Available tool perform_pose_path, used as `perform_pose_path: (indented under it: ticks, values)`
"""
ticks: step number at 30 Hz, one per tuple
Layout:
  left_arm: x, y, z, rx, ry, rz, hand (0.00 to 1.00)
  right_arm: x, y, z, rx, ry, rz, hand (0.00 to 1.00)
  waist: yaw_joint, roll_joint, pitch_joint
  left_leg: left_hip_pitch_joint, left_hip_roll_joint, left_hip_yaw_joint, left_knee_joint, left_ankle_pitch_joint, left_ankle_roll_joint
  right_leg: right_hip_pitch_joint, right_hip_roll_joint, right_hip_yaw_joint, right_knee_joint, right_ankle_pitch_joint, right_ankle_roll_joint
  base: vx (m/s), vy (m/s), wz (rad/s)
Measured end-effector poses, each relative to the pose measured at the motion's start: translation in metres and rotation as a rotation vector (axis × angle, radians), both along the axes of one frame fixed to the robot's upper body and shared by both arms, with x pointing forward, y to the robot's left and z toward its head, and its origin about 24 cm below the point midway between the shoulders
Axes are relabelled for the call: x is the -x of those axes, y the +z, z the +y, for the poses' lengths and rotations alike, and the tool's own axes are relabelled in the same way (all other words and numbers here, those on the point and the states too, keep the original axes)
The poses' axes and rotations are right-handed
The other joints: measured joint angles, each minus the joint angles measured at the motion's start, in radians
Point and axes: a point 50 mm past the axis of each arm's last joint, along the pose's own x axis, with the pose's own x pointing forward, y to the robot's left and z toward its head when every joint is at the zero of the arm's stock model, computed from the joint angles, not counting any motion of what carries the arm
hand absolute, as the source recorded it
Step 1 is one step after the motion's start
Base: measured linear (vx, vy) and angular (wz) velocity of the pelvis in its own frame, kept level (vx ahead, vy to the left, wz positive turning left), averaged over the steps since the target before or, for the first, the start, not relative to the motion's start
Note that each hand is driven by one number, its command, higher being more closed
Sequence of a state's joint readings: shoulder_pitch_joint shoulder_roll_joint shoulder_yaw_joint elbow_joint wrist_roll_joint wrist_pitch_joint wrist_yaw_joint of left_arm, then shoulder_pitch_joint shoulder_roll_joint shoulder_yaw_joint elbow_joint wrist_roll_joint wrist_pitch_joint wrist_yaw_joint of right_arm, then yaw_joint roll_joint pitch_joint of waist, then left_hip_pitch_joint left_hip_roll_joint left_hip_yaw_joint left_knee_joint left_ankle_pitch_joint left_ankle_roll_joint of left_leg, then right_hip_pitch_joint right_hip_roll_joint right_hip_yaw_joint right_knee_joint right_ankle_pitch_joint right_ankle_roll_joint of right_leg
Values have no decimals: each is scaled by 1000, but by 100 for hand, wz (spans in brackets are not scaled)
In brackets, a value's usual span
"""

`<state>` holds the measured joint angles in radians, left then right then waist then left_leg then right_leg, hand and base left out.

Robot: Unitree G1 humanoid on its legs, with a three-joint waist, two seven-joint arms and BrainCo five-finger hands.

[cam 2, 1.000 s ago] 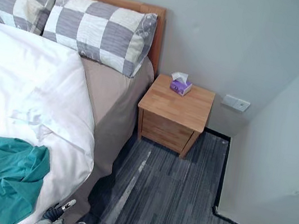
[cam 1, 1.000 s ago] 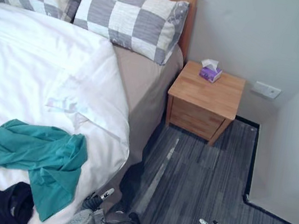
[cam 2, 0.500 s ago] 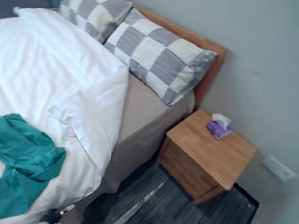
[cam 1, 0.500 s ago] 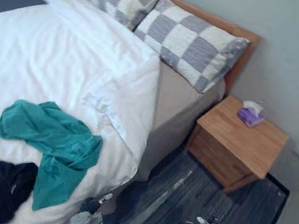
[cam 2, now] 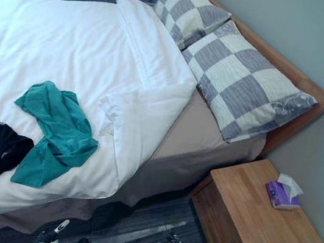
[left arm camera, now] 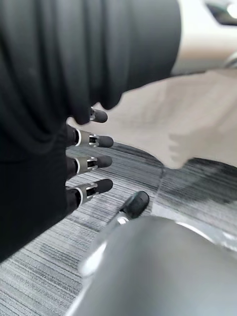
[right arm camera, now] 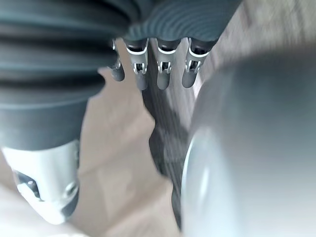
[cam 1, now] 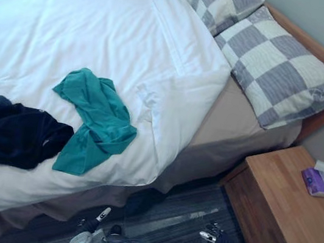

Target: Tidy the bed and pick cloth on bed and put in laundry

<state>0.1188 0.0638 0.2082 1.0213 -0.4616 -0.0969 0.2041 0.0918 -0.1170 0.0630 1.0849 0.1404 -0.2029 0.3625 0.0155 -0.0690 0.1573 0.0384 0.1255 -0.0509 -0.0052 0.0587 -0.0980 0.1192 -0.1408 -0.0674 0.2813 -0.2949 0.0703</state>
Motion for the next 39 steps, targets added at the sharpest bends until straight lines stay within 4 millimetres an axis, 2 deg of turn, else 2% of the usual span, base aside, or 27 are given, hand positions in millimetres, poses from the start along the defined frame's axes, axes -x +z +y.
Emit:
perform_pose_path:
  ticks: [1,3,4,5,6,7,8,9,10,11,12,13,14,15,17,18,20,21,22,23,24,25,28,30,32,37,39]
  values:
    - [-1,0,0,-2,-2,-9,0,1,-1,0,-11,-26,13,0,-2,-5,2,-26,-2,69,27,8,30,15,-17,-65,-15,4,-7,-111,-31,139]
    - [-11,2,-3,6,-11,-36,0,1,0,-10,3,-95,25,0,-21,16,17,-118,55,408,344,-144,56,62,-28,-199,-34,7,-15,-135,-35,149]
    - [-11,2,-3,5,-14,-38,0,1,0,-10,6,-103,26,0,-21,18,18,-122,61,441,382,-162,55,69,-30,-212,-37,7,-16,-74,19,117]
    - [-10,2,-5,6,-26,-38,0,2,-1,-13,17,-143,34,0,-26,24,20,-128,69,521,493,-225,57,92,-41,-256,-44,7,-15,-29,66,91]
    - [-11,2,-6,7,-42,-44,0,4,-1,-15,23,-169,44,0,-26,30,18,-127,67,539,550,-268,58,106,-44,-280,-55,9,-12,-27,120,104]
    - [-11,2,-7,2,-76,-47,0,5,-1,-19,29,-194,49,0,-22,43,19,-124,64,534,566,-315,61,108,-40,-295,-55,10,-5,-8,156,72]
    - [-10,2,-8,4,-94,-48,0,3,0,-22,34,-215,44,0,-20,62,21,-124,55,533,528,-336,86,106,-28,-298,-53,7,7,0,186,62]
    - [-10,2,-6,-1,-111,-50,0,3,-1,-21,39,-255,57,0,-19,50,23,-113,11,519,451,-337,118,92,-28,-290,-62,4,13,14,146,44]
    - [-12,3,-3,-11,-122,-57,0,3,-2,-17,32,-261,65,0,-19,31,25,-98,-15,519,408,-315,116,92,-31,-269,-71,5,12,7,82,49]
    - [-11,4,1,-19,-151,-55,0,8,-4,-11,21,-282,89,0,-26,2,20,-60,-80,504,296,-261,134,95,-39,-234,-89,11,1,18,34,49]
    - [-12,3,-2,-12,-189,-52,0,11,-6,-12,23,-314,111,0,-29,-3,16,-15,-130,492,189,-212,147,97,-57,-220,-83,18,-6,33,46,52]
    - [-11,2,-6,-7,-215,-47,0,12,-6,-14,22,-341,122,0,-30,-5,12,23,-159,480,111,-179,151,95,-69,-219,-56,25,1,45,62,38]
    - [-11,2,-7,-7,-236,-40,0,13,-6,-16,19,-360,126,0,-35,3,14,47,-171,474,61,-164,142,87,-73,-219,-29,28,1,32,89,27]
    - [-11,1,-11,1,-278,-27,0,13,-6,-22,26,-397,136,0,-41,22,14,90,-183,457,-34,-121,139,48,-76,-219,61,39,-1,18,64,24]
    - [-9,-1,-12,0,-317,-4,0,12,-5,-24,22,-427,134,0,-55,29,12,124,-177,433,-93,-87,139,15,-71,-221,148,66,2,75,16,34]
    - [-9,0,-8,-16,-345,4,0,12,-6,-22,9,-450,134,0,-56,26,12,130,-168,427,-92,-71,156,10,-72,-221,175,81,-3,113,-35,30]
    - [-11,0,-10,-18,-368,6,0,13,-6,-22,-2,-487,139,0,-54,30,13,138,-142,428,-92,-66,162,2,-59,-222,199,94,-12,99,-73,5]
    - [-11,0,-12,-15,-378,11,0,13,-6,-22,-6,-501,140,0,-55,35,13,137,-132,431,-92,-66,162,-2,-52,-220,196,80,-19,99,-103,-9]
    - [-11,0,-10,-22,-379,24,0,11,-6,-20,-17,-521,138,0,-54,34,11,139,-115,432,-91,-62,157,-5,-41,-216,139,30,-11,76,-114,-6]
    - [-10,-1,-8,-28,-379,39,0,11,-7,-17,-27,-541,142,0,-58,27,10,139,-101,430,-92,-57,146,-9,-30,-198,54,38,-1,63,-114,-6]
    - [-9,-1,-7,-27,-381,48,0,12,-7,-16,-32,-556,147,0,-58,20,10,140,-101,430,-92,-56,137,-10,-27,-192,8,74,-3,29,-142,1]
    - [-11,0,-1,-42,-387,53,0,16,-9,-13,-40,-591,164,0,-55,-4,10,143,-114,426,-93,-56,124,-14,-41,-180,-53,151,11,26,-187,-3]
    - [-9,-1,-4,-28,-376,65,0,21,-11,-15,-42,-653,189,0,-51,7,-1,156,-105,456,-100,-45,100,29,-27,-147,-143,124,14,-20,-173,-31]
    - [-7,-3,-10,-7,-367,73,0,14,-9,-19,-37,-683,174,0,-58,32,4,160,-90,478,-101,-35,85,28,-10,-133,-162,125,6,-109,-140,-38]
    - [-4,-5,-17,16,-362,87,0,18,-9,-29,-17,-756,180,0,-62,59,-3,164,-73,483,-101,-35,76,32,15,-112,-176,131,-2,-85,-95,-20]
    - [-2,-6,-18,36,-336,93,0,29,-10,-38,56,-897,211,0,-57,63,-9,168,-50,494,-101,-37,54,45,44,-97,-206,143,-11,-18,-50,-10]
    - [-4,-6,-16,39,-320,93,0,28,-6,-51,105,-998,186,0,-55,63,-11,171,-47,512,-101,-38,53,43,49,-80,-218,152,-14,16,2,-22]
